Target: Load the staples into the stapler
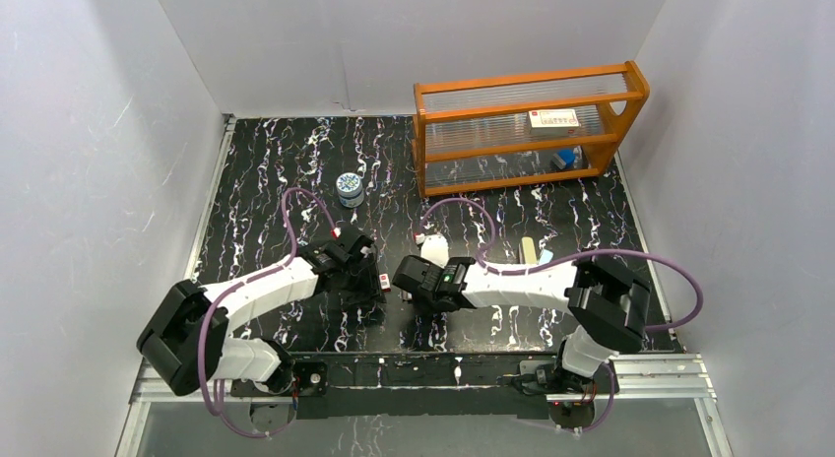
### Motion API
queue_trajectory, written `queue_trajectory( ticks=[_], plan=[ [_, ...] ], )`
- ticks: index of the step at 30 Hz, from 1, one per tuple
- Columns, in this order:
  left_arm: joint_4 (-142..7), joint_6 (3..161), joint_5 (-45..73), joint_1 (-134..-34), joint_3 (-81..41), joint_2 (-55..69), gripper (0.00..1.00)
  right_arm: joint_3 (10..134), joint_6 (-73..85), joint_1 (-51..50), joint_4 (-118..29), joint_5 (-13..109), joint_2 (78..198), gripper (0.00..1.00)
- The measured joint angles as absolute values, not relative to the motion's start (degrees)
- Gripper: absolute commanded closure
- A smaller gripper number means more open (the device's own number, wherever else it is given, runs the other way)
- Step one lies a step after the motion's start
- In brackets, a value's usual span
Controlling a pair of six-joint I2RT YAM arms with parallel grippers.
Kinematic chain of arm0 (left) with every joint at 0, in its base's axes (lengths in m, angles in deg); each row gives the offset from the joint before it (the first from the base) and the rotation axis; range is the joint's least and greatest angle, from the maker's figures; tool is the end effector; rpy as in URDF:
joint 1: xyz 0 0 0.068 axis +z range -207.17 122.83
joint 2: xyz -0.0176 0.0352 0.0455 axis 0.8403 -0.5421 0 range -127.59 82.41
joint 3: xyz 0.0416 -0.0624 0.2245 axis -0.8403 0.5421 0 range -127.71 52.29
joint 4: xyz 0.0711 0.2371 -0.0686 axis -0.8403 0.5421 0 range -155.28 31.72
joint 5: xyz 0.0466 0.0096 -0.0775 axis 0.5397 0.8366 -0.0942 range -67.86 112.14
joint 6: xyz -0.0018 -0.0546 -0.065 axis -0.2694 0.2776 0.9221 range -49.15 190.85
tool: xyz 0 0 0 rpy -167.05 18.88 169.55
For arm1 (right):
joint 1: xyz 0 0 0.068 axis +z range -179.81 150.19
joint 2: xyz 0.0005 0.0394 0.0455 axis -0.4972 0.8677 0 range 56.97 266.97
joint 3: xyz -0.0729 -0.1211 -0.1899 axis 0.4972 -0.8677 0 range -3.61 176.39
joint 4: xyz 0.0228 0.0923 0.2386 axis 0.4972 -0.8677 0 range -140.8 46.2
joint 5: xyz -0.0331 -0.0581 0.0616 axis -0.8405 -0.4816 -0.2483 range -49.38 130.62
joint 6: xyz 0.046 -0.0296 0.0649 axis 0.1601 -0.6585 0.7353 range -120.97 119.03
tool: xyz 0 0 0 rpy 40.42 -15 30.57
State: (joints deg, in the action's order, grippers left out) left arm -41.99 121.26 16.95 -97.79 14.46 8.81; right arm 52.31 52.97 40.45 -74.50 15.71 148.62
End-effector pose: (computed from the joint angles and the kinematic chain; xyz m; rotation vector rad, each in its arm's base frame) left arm 0.1946 -0.1759 0.1118 -0.2011 2.7504 -0.6319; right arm 0.1354 0.2841 0.1186 -0.2472 2.5540 0.2077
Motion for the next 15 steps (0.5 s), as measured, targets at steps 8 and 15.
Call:
queue_trajectory(
  ticks=[8, 15],
  plan=[
    [-44.99, 122.99, 24.4, -98.19, 14.38, 4.81, 0.58, 54.84, 53.32, 40.45, -74.63, 12.61, 151.36, 0.42],
    [-46.76, 123.64, 24.78, -98.19, 13.85, 3.48, 0.59, 55.13, 53.32, 40.45, -74.04, 12.3, 153.41, 0.44]
  ],
)
